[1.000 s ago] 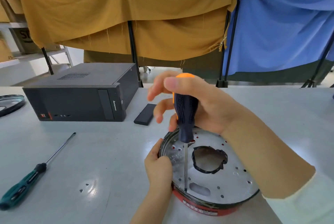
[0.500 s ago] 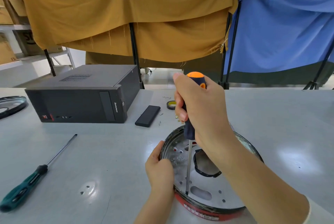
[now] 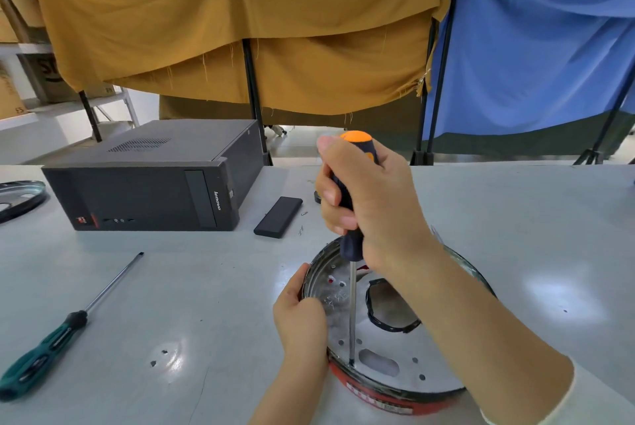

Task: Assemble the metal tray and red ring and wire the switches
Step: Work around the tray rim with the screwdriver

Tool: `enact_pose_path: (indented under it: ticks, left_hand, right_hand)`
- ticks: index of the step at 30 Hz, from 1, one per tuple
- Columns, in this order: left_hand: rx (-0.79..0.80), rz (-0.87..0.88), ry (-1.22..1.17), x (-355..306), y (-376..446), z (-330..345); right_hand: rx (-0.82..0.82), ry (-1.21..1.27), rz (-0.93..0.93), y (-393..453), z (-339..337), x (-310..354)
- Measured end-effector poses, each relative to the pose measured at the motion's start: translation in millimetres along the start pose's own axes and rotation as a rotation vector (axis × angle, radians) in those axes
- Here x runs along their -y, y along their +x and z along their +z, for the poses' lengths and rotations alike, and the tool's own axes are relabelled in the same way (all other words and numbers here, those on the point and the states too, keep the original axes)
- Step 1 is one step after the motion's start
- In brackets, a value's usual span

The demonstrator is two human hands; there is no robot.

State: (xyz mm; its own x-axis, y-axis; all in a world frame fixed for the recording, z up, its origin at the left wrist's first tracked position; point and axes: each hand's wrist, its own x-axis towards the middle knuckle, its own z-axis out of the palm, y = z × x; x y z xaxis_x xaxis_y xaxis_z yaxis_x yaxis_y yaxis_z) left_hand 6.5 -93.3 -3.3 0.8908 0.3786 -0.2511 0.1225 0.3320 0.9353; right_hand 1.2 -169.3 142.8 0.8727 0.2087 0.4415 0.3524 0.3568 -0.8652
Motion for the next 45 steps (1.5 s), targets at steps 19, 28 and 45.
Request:
enact_pose_path:
  ticks: [19,28,45]
  left_hand:
    - [0.103,0.039,0.053,6,10,-3]
    - [0.011,-0.012,-0.003,5,5,-1]
    - [0.068,0.034,0.074,1,5,-3]
  right_hand:
    - [0.527,0.159,0.292,7,-16,6]
    - [-0.216,-0.06,0.018,-2,4,-10]
    - [0.104,0.023,0.067,-4,-3,-10]
